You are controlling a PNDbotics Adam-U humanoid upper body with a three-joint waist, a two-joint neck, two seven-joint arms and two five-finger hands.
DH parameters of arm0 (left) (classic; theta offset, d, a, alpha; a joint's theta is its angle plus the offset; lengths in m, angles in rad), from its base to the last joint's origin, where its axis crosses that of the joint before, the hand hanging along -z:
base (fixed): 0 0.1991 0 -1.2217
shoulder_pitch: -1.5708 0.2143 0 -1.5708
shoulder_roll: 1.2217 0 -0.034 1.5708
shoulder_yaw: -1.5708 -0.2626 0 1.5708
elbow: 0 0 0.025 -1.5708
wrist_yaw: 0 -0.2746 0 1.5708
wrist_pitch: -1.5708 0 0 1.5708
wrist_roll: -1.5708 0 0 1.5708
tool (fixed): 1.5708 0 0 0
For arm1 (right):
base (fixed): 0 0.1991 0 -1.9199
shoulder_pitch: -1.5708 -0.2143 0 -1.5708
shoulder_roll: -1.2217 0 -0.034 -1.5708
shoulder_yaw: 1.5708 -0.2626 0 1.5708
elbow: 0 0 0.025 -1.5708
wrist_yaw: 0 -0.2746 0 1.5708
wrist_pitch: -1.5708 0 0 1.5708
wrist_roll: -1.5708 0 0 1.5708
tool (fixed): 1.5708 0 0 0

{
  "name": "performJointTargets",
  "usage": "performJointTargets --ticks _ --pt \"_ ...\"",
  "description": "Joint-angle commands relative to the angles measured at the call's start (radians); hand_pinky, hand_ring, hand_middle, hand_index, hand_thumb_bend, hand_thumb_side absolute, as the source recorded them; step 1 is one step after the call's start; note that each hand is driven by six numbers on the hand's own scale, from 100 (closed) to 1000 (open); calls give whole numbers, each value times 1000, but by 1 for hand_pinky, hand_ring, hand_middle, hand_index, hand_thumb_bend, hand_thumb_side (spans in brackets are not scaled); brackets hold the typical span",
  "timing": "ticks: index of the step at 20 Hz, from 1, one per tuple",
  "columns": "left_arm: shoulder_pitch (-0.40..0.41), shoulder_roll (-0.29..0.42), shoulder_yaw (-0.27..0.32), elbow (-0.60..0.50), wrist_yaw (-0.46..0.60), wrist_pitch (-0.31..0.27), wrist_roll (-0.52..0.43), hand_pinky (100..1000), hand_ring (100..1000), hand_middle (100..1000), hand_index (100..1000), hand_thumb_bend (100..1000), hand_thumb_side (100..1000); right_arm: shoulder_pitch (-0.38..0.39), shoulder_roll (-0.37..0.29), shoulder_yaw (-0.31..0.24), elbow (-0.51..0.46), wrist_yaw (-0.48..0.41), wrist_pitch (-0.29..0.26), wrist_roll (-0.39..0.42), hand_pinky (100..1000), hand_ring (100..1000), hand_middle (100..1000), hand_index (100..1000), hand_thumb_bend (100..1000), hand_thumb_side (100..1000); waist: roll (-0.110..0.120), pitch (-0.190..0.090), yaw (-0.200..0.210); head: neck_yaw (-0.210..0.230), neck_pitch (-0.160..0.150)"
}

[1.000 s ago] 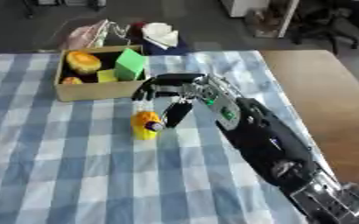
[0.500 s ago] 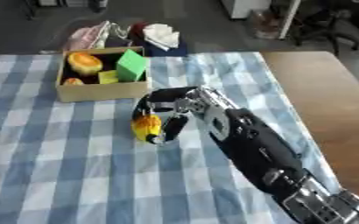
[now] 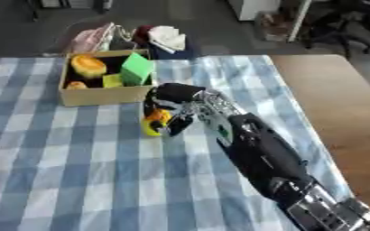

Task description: Pick up objects on the table and place them in the box.

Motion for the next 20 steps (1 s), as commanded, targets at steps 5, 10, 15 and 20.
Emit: performJointTargets --ticks 5,10,15,20 --pt "-4 19 1 -18 1 -3 -3 678 597 576 797 599 518 -126 -92 -74 -77 -68 65 -39 707 627 492 542 100 100 -13 -21 19 -2 -9" --pt "-10 16 -14 -21 5 -6 -18 678 596 576 797 596 518 -195 -62 -158 24 -45 121 -123 706 629 501 548 100 100 -14 -22 65 -23 -12" --pt "-22 9 -32 -29 13 -8 -37 678 596 575 797 595 518 -238 6 -240 151 42 172 -215 704 635 525 568 100 100 -14 -23 123 -50 -16" --pt "-27 -5 -44 -31 18 -12 -53 678 595 575 797 594 518 -255 66 -292 236 142 216 -306 711 675 587 630 100 100 -11 -18 165 -81 -20"
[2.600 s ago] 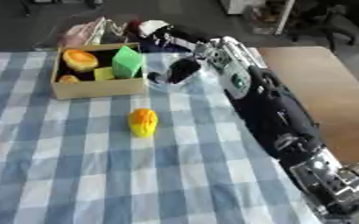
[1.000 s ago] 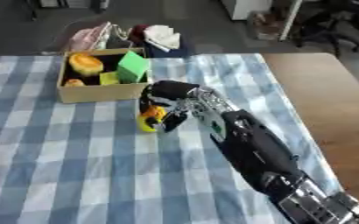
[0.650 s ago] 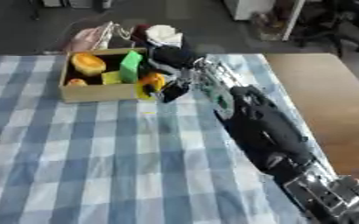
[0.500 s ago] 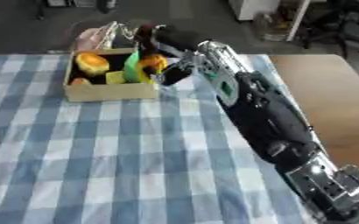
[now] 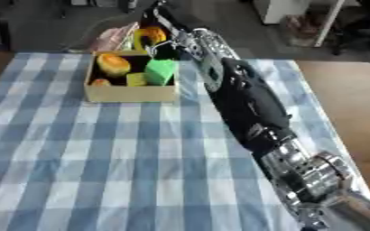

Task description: Pick up objects on the table and place them in the box.

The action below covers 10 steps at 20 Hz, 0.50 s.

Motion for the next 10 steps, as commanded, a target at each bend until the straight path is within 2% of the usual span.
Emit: performJointTargets --ticks 1,5,7,9,10 --pt "-18 -1 -6 -21 9 -3 -11 678 595 575 797 593 518 -30 21 -34 35 70 26 -63 717 690 611 655 100 100 -8 -18 10 -20 -13" --pt "-21 -6 -9 -21 12 -2 -15 678 595 574 797 591 519 -28 46 -35 57 204 45 -149 746 752 733 765 100 100 -7 -17 22 -30 -17" --pt "-23 -8 -10 -20 13 -2 -16 677 594 574 797 591 519 -23 60 -31 67 279 40 -175 771 801 808 838 112 248 -7 -18 24 -33 -17" --pt "-24 -10 -11 -19 14 -2 -16 678 594 574 797 590 519 -19 71 -28 81 340 29 -175 804 844 870 900 258 395 -7 -18 24 -34 -19" --pt "-25 -10 -12 -19 13 -2 -17 678 594 574 798 590 519 -17 77 -27 89 365 24 -165 810 854 880 912 338 399 -7 -18 24 -35 -19"
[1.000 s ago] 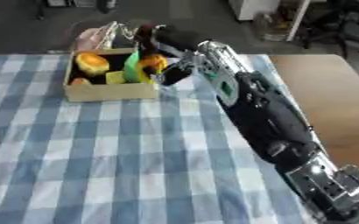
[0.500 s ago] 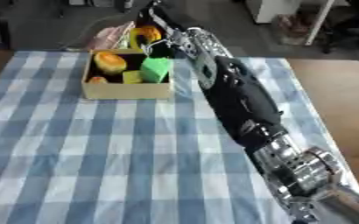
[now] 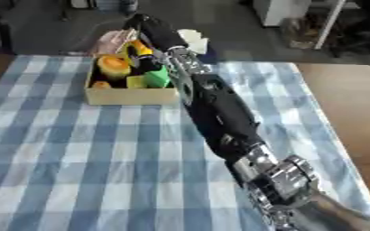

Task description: Pick up objects on the table and place them in the box.

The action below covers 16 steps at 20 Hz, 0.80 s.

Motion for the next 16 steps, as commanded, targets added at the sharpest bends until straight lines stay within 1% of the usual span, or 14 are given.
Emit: performJointTargets --ticks 1,4,5,6,9,10,11,12,13,16 --pt "-14 4 -1 -17 6 -2 -4 678 594 574 797 590 519 -15 6 2 9 88 -15 11 811 854 883 914 287 419 -7 -18 1 -4 -11" --pt "-13 5 1 -16 7 -1 -2 677 593 573 797 590 519 -10 9 1 5 112 -31 23 807 847 872 906 274 399 -7 -19 -1 -2 -13" --pt "-13 5 3 -16 6 -1 -1 677 593 573 797 585 515 -10 9 1 0 109 -36 23 805 842 867 904 227 417 -7 -19 -4 -1 -13" --pt "-13 5 3 -15 6 -1 1 677 593 573 797 590 519 -10 7 3 -6 104 -41 22 805 842 867 904 258 385 -8 -18 -6 0 -13" --pt "-14 6 7 -13 5 -1 4 677 592 572 796 588 519 -15 -4 18 -39 75 -65 23 801 834 852 893 195 327 -10 -18 -19 8 -14" --pt "-14 6 8 -12 5 -1 6 677 592 572 796 588 519 -17 -9 23 -52 58 -74 26 800 833 850 891 189 322 -10 -17 -24 11 -14" --pt "-14 6 10 -11 4 0 8 677 592 572 796 586 520 -19 -14 27 -69 34 -81 29 795 827 842 883 174 303 -11 -17 -31 16 -14" --pt "-14 7 13 -10 3 0 11 677 592 572 796 570 519 -20 -20 31 -85 1 -87 32 787 825 840 879 100 367 -11 -16 -38 21 -14" --pt "-15 8 16 -9 2 0 14 677 592 572 795 585 520 -19 -27 34 -102 -47 -90 37 782 822 836 875 175 290 -11 -15 -46 26 -14" --pt "-17 10 25 -6 -1 1 25 676 592 571 795 584 519 1 -62 56 -180 -235 -93 68 774 819 831 876 164 302 -12 -12 -74 43 -13"
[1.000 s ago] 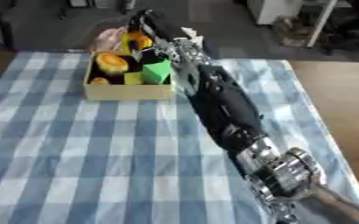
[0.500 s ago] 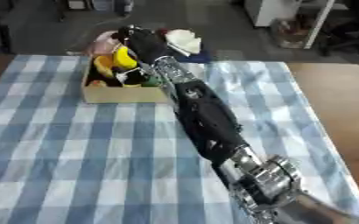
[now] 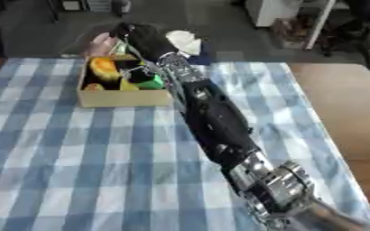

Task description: Pick up objects on the table and place them in the box.

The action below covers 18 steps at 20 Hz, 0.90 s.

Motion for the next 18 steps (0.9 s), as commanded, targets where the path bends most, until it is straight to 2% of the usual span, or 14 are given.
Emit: performJointTargets --ticks 1,5,7,9,13,18 --pt "-14 11 17 -8 -3 -1 15 676 591 570 795 584 518 6 -65 22 -115 -205 -3 40 773 823 835 881 150 314 -12 -12 -18 21 -12" --pt "-15 14 28 -5 -4 0 31 675 592 570 794 581 517 82 -131 33 -284 -478 58 103 758 819 834 878 120 320 -11 -9 -64 49 -9" --pt "-15 16 31 -3 -4 0 38 675 593 570 794 579 517 141 -161 25 -385 -620 95 112 753 821 836 878 110 320 -11 -8 -88 61 -5" --pt "-14 16 33 -1 -4 0 44 676 596 571 794 577 516 202 -187 16 -482 -726 128 111 752 823 839 881 100 324 -10 -7 -110 71 -2" --pt "-10 13 36 4 -3 -3 53 681 603 578 795 576 516 349 -214 -13 -654 -856 177 84 743 818 835 878 100 328 -7 -5 -152 95 5" --pt "1 5 38 6 -7 -21 63 684 614 591 801 572 518 540 -184 -57 -793 -963 191 62 736 813 836 872 100 329 -1 2 -192 127 18"
